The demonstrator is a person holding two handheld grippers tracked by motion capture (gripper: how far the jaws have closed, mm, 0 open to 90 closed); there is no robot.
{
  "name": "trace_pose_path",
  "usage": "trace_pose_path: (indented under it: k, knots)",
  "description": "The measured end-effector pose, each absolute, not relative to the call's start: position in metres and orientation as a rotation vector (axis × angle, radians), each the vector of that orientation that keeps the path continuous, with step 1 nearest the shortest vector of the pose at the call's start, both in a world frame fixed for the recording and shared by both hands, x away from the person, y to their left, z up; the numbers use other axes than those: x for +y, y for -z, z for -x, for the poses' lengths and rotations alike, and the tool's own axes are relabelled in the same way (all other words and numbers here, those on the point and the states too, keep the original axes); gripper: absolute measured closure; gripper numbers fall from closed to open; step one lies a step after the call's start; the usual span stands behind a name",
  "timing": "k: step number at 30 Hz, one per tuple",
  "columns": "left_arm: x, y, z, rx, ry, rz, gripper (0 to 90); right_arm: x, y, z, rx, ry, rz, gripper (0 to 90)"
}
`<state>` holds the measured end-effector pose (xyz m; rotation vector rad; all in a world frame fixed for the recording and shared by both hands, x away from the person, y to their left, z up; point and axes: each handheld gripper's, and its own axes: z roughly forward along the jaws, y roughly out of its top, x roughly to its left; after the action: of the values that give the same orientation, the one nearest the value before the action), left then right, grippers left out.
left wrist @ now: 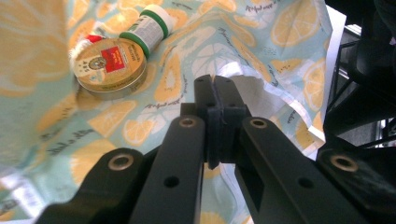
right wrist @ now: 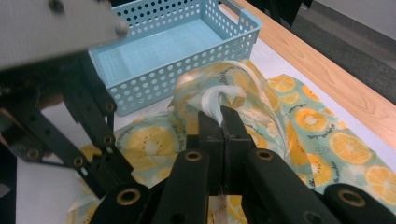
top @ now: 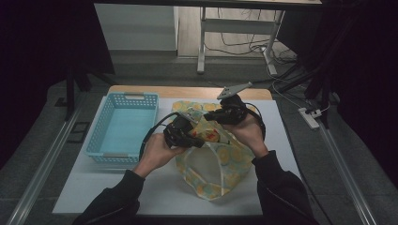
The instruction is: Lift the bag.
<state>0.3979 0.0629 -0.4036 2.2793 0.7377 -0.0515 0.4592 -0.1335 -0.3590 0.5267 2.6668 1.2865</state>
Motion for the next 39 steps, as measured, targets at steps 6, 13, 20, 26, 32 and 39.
trace_pose_path:
  k: [6, 13, 20, 26, 32, 39]
  knots:
    - [0.072, 0.388, -0.402, 0.730, 0.048, -2.264, 90.0, -0.137, 0.352, -0.462, 2.667, -1.289, -0.538, 89.4]
    - [0.081, 0.369, -0.406, 0.728, 0.024, -2.243, 90.0, -0.138, 0.341, -0.464, 2.658, -1.307, -0.538, 89.4]
    - [0.090, 0.350, -0.412, 0.735, 0.009, -2.210, 90.0, -0.140, 0.329, -0.465, 2.640, -1.318, -0.540, 89.4]
    - [0.097, 0.330, -0.418, 0.741, -0.013, -2.181, 90.0, -0.143, 0.319, -0.468, 2.623, -1.336, -0.554, 89.4]
    - [0.105, 0.311, -0.422, 0.745, -0.039, -2.152, 90.0, -0.145, 0.306, -0.469, 2.598, -1.334, -0.552, 89.4]
    - [0.114, 0.292, -0.428, 0.757, -0.064, -2.116, 90.0, -0.148, 0.292, -0.471, 2.567, -1.350, -0.556, 89.4]
